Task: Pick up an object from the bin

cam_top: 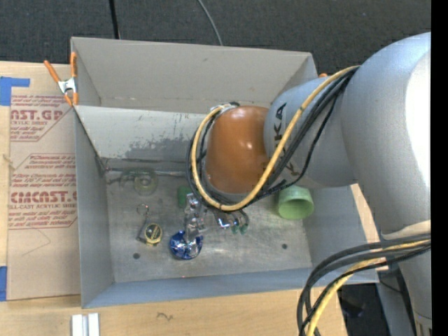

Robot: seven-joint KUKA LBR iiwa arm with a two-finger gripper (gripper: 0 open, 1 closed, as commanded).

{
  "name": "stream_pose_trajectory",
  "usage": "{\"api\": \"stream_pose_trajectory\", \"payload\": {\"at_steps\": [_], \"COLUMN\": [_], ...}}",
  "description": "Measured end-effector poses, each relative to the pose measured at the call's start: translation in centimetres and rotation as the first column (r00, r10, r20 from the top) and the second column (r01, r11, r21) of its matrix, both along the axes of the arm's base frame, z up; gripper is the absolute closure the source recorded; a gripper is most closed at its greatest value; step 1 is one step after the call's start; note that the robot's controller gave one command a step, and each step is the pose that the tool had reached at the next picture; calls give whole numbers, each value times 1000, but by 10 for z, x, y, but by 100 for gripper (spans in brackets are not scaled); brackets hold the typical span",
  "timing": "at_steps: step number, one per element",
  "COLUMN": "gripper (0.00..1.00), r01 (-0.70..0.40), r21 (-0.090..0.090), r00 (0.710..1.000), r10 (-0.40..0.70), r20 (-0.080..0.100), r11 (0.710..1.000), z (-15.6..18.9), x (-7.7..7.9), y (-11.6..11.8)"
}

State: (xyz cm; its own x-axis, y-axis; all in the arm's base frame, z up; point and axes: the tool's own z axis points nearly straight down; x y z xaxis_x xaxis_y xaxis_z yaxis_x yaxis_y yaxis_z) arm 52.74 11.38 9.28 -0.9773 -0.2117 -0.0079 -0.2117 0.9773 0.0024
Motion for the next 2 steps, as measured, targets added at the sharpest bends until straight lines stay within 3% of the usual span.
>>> {"api": "stream_pose_trajectory", "payload": {"at_steps": [1,2], "gripper": [0,0], "r01": [-3,-225], "r21": [-2,-3], "r00": [1000,974], "r10": [3,225], "r20": [-7,-6], "r11": [1000,974], "z": [-1,-21], "x": [-3,27], "y": [0,85]}}
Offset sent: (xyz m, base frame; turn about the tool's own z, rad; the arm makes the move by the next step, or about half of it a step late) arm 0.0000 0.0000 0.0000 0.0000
